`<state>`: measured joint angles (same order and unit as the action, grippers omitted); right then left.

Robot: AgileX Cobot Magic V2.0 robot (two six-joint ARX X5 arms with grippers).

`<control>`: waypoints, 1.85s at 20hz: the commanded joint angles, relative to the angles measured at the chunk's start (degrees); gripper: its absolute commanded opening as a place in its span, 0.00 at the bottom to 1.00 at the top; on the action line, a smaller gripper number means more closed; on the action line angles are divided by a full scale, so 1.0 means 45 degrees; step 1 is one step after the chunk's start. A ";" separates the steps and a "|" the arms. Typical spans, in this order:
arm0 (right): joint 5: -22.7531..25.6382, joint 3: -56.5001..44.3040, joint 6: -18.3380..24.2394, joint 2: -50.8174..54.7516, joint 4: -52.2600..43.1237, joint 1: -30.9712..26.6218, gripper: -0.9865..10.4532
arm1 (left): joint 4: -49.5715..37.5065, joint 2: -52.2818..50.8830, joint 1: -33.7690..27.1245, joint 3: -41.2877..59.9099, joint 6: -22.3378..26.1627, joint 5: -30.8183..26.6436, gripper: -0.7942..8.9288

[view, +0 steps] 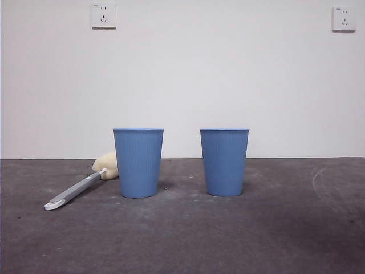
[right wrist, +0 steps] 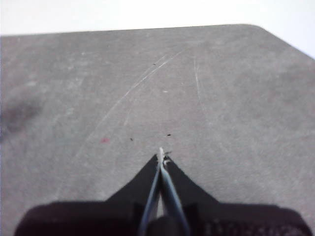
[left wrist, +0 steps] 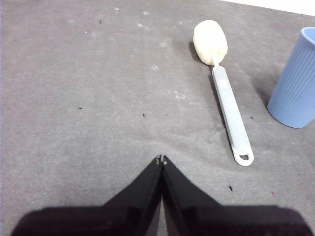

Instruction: Pick up the cup brush,pick up the cup,insert the brush into the cup,clean the cup,put the cup brush back,put the cup back to the fixed position on the table

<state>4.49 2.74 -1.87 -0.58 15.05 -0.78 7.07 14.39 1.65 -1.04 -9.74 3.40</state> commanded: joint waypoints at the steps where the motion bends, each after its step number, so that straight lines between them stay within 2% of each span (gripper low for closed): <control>1: 0.0010 -0.0073 -0.1617 0.0019 -0.0083 -0.0010 0.09 | -0.0160 0.0005 -0.0024 0.0044 -0.0126 0.0010 0.08; 9: 0.0121 -0.0073 -0.1836 0.0019 -0.0325 -0.0010 0.09 | -0.0155 0.0005 -0.0024 -0.0010 -0.0136 0.0068 0.08; 14: -0.1336 0.0670 -0.2846 -0.0015 -0.1234 0.0000 0.08 | -0.0049 0.0321 -0.0015 -0.1457 -0.0447 0.0719 0.07; 18: -0.2773 0.2181 -0.3317 -0.0539 -0.1064 0.0000 0.08 | 0.1321 0.1350 -0.0015 -0.4007 -0.0714 0.1171 0.07; 21: -0.3968 0.3891 -0.3181 -0.1715 -0.0442 0.0000 0.08 | 0.2637 0.2302 -0.0015 -0.6028 -0.0665 0.2268 0.07; 24: -0.4891 0.5532 -0.2487 -0.2963 0.0471 0.0000 0.08 | 0.3954 0.3060 -0.0015 -0.7470 -0.0204 0.3177 0.07; 31: -0.6747 0.9063 0.0704 -0.5882 0.4401 0.0000 0.08 | 0.7499 0.4279 -0.0015 -1.0049 0.1447 0.4862 0.07; 37: -0.8548 1.1259 0.2725 -0.7951 0.7320 0.0005 0.08 | 0.9632 0.4925 0.0000 -1.1511 0.2628 0.5804 0.07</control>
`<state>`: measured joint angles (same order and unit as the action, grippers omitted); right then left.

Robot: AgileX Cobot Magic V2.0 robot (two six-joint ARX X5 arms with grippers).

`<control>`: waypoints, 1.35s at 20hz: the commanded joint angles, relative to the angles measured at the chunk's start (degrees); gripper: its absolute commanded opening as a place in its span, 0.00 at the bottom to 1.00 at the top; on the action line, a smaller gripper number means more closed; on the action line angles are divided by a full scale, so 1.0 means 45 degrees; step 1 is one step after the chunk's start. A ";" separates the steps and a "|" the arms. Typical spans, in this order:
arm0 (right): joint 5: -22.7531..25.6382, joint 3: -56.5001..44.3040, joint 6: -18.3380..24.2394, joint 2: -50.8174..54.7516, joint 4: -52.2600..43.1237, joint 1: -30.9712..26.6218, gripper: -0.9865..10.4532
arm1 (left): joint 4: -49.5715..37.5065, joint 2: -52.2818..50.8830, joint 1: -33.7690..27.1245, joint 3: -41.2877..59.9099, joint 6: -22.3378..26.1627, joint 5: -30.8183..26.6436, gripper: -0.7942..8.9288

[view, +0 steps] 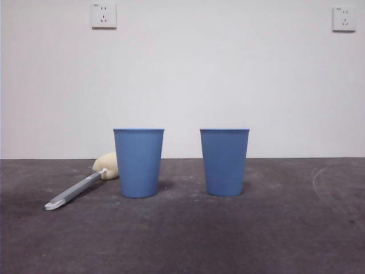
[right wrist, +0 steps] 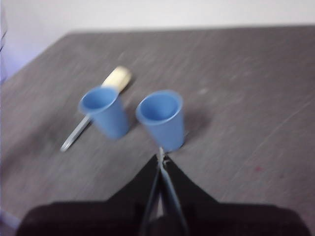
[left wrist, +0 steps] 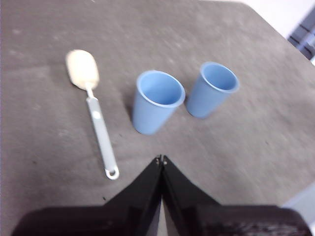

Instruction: Pick up the cup brush,pick up the cup,insert the brush into the cup,clean the cup,put the cup brush back,put the cup back to the fixed position on the table

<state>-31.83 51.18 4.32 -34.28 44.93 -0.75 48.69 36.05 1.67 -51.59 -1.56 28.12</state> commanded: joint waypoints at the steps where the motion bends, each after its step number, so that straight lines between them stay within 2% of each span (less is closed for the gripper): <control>1: -0.0733 0.0782 0.1627 -0.0738 0.1093 0.0000 0.08 | 0.0627 0.0185 0.0015 -0.0452 0.0903 0.0427 0.07; 4: -0.1015 0.1491 0.2254 -0.1438 0.2050 0.0010 0.08 | 0.1282 0.0389 0.0034 -0.0894 0.1350 0.0476 0.07; 9: -0.1073 0.1880 0.2293 -0.1846 0.2268 0.0010 0.09 | 0.1447 0.0568 0.0034 -0.0986 0.1452 0.0481 0.08; 10: -0.1064 0.1880 0.2293 -0.1846 0.2263 0.0010 0.11 | 0.1443 0.0607 0.0034 -0.0986 0.1447 0.0486 0.08; 11: -0.1064 0.1880 0.2288 -0.1846 0.2229 0.0010 0.21 | 0.1443 0.0665 0.0034 -0.0986 0.1438 0.0525 0.12; 12: -0.1069 0.1880 0.2278 -0.1846 0.2215 0.0010 0.33 | 0.1438 0.0704 0.0034 -0.0986 0.1375 0.0520 0.23; 13: -0.1069 0.1880 0.2263 -0.1846 0.2220 0.0010 0.45 | 0.1433 0.0772 0.0034 -0.0986 0.1341 0.0520 0.45; 14: -0.1069 0.1880 0.2098 -0.1846 0.2215 0.0010 0.53 | 0.1404 0.0835 0.0034 -0.0986 0.1273 0.0520 0.64; 15: -0.1069 0.1880 0.1933 -0.1846 0.2210 0.0010 0.56 | 0.1331 0.0937 0.0034 -0.0986 0.1258 0.0520 0.72; 18: -0.1069 0.1880 0.1938 -0.1846 0.2229 0.0010 0.56 | 0.1195 0.1462 0.0044 -0.0986 0.1253 0.0403 0.72; 20: -0.1069 0.1880 0.1938 -0.1846 0.2225 0.0010 0.56 | 0.1146 0.2191 0.0233 -0.0986 0.1258 -0.0185 0.72; 27: -0.1069 0.1880 0.1933 -0.1851 0.2234 0.0010 0.56 | -0.0641 0.5989 0.2283 -0.0986 0.1248 -0.3740 0.72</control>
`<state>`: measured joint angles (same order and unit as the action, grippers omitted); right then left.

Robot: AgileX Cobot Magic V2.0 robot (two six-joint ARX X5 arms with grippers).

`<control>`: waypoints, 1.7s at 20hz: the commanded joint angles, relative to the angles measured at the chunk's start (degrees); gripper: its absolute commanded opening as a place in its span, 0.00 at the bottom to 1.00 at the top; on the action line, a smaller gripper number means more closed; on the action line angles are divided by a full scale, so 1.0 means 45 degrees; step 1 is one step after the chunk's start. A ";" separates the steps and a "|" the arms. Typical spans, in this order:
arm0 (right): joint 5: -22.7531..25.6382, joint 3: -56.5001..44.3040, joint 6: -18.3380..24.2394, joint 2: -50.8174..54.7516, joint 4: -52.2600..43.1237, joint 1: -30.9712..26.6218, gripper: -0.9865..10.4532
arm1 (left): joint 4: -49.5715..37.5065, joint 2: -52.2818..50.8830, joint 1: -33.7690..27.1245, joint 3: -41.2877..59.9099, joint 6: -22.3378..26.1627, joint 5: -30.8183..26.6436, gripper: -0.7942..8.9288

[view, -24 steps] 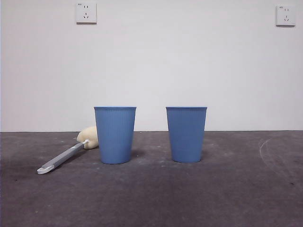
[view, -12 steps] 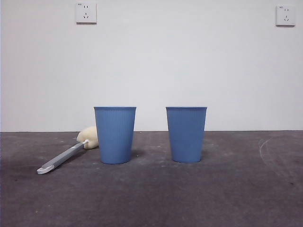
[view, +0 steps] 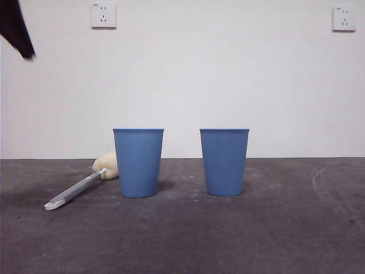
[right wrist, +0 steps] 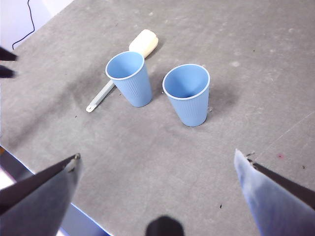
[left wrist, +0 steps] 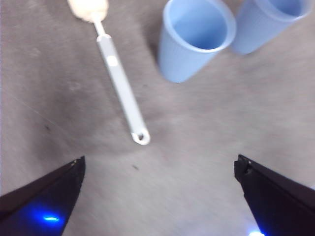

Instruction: Pick up the cup brush,pick up the cup,insert the brush into the cup,clean the cup,put the cup brush back,put the cup back to the fixed position on the table

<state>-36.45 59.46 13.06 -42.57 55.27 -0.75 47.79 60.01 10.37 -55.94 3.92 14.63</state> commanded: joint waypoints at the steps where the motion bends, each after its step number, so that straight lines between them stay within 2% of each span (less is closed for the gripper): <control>1: -0.0044 0.0039 -0.0010 -0.0010 -0.0053 0.0010 0.56 | -0.0801 0.1273 0.0627 -0.0019 0.0034 -0.1496 0.72; 4: -0.0044 0.0039 -0.0189 -0.0015 -0.0024 0.0010 0.55 | -0.1729 0.3089 0.1185 -0.0019 -0.0165 -0.2696 0.72; 11: -0.0039 0.0039 -0.0199 -0.0155 0.0024 0.0010 0.55 | -0.4056 0.6062 0.1700 -0.0019 -0.1214 -0.2968 0.72; 17: -0.0044 0.0039 -0.0194 -0.0437 0.0024 0.0010 0.55 | -0.5013 0.7310 0.1889 -0.0019 -0.1656 -0.3594 0.72; 21: -0.0044 0.0039 -0.0194 -0.0525 0.0010 0.0010 0.55 | -0.5391 0.7844 0.1889 -0.0019 -0.2161 -0.3594 0.72; 26: -0.0044 0.0039 -0.0194 -0.0588 0.0010 0.0010 0.55 | -0.5513 0.8242 0.1972 -0.0019 -0.2307 -0.3604 0.72; 27: -0.0044 0.0039 -0.0194 -0.0593 0.0010 0.0010 0.55 | -0.5542 0.8242 0.2001 -0.0019 -0.2307 -0.3604 0.66; 29: -0.0044 0.0039 -0.0194 -0.0588 0.0010 0.0010 0.55 | -0.5527 0.8247 0.2030 -0.0019 -0.2302 -0.3599 0.48; 34: -0.0044 0.0039 -0.0194 -0.0588 0.0015 0.0010 0.55 | -0.5236 0.8514 0.2103 -0.0019 -0.2827 -0.3585 0.39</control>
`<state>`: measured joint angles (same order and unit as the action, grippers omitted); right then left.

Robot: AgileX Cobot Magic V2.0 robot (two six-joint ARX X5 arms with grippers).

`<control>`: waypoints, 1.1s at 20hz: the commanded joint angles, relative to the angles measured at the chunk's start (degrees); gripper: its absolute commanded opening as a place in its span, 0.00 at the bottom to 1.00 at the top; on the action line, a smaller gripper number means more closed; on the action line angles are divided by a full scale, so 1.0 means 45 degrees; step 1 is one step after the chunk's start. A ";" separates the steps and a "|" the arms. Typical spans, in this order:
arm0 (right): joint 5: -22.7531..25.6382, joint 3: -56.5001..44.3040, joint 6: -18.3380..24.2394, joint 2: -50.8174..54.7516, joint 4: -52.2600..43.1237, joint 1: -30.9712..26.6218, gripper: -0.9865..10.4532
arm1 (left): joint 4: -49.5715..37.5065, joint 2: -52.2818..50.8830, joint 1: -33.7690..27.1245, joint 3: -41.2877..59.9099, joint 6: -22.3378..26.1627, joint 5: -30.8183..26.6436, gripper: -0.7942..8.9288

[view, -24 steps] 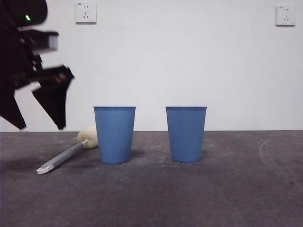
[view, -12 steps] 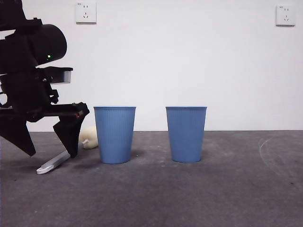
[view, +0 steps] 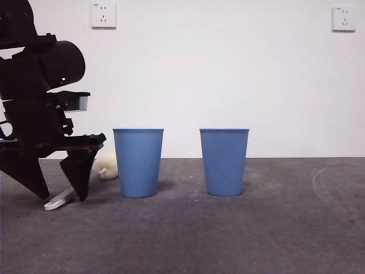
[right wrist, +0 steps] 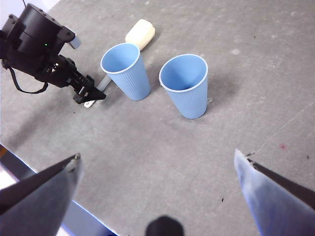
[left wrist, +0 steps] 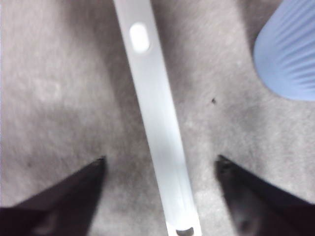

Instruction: Pick up the cup brush,pick up the cup,insert the brush into the cup,clean the cup,put the cup brush back,put the cup back to the fixed position on the table

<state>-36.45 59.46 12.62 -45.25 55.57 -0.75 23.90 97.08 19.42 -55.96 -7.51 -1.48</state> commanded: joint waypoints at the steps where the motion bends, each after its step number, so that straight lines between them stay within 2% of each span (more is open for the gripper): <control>1: -0.0044 0.0039 -0.0097 0.0010 -0.0053 0.0010 0.55 | 0.0126 0.0291 0.0097 -0.0015 -0.0291 -0.0005 0.38; 4: -0.0044 0.0039 -0.0097 0.0010 -0.0053 0.0010 0.55 | 0.0107 0.0287 0.0102 -0.0015 -0.0296 0.0000 0.18; 6: -0.0044 0.0039 -0.0097 0.0010 -0.0058 0.0010 0.55 | 0.0112 0.0267 0.0102 -0.0015 -0.0291 0.0000 0.14; 8: -0.0044 0.0039 -0.0097 0.0005 -0.0058 0.0010 0.55 | 0.0117 0.0189 0.0102 -0.0015 -0.0291 0.0019 0.13; 10: -0.0044 0.0039 -0.0097 0.0010 -0.0053 0.0010 0.55 | 0.0141 0.0019 0.0097 -0.0015 -0.0291 0.0092 0.07; 16: -0.0044 0.0039 -0.0097 0.0005 -0.0141 0.0010 0.55 | 0.0233 -0.1540 -0.0369 -0.0015 -0.0248 0.0083 0.07; 19: -0.0044 0.0034 -0.0102 0.0005 -0.0699 0.0068 0.55 | 0.0651 -0.3050 -0.1035 -0.0015 0.0204 0.0121 0.07; 22: -0.0039 -0.0185 -0.0102 -0.0466 -0.1341 0.0597 0.56 | 0.1783 -0.4775 -0.1710 -0.0015 0.1098 0.1307 0.07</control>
<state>-36.45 59.33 12.45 -47.18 49.47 1.96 32.23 75.66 11.66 -56.29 -4.67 4.08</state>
